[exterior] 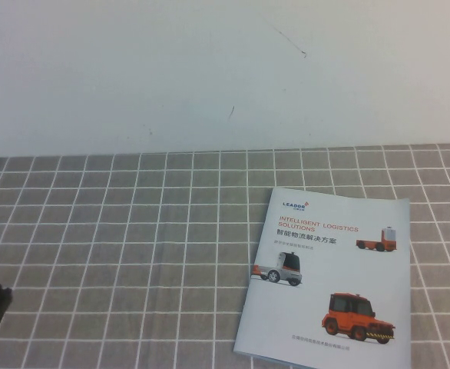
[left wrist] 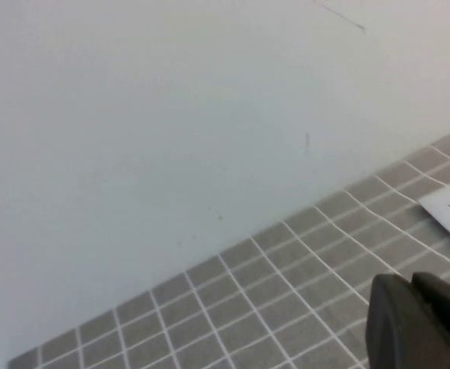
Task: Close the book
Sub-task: 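Close the open booklet and leave it lying on the table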
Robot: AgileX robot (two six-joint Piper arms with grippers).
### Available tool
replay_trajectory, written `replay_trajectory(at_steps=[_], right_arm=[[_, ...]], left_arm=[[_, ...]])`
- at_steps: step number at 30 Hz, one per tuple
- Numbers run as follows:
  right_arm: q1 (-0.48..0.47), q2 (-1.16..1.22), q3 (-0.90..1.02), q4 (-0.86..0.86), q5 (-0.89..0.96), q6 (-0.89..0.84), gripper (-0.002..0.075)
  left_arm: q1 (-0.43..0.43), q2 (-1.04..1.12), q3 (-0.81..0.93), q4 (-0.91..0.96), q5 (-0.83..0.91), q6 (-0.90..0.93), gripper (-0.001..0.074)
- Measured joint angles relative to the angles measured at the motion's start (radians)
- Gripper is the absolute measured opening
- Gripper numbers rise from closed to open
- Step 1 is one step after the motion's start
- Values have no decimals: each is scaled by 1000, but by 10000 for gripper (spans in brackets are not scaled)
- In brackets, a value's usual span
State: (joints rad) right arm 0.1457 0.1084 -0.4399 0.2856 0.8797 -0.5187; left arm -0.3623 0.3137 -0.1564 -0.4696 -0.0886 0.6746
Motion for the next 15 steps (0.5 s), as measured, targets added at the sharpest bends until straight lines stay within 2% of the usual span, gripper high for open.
replay_trajectory(at_steps=[9,15], right_arm=[[0,0,0,0,0,0,-3],[0,0,0,2,0,0,-3]], left_arm=[[210,-284,151,-2,37,0,-4],[280,-323,178,40,89,-41,-4]])
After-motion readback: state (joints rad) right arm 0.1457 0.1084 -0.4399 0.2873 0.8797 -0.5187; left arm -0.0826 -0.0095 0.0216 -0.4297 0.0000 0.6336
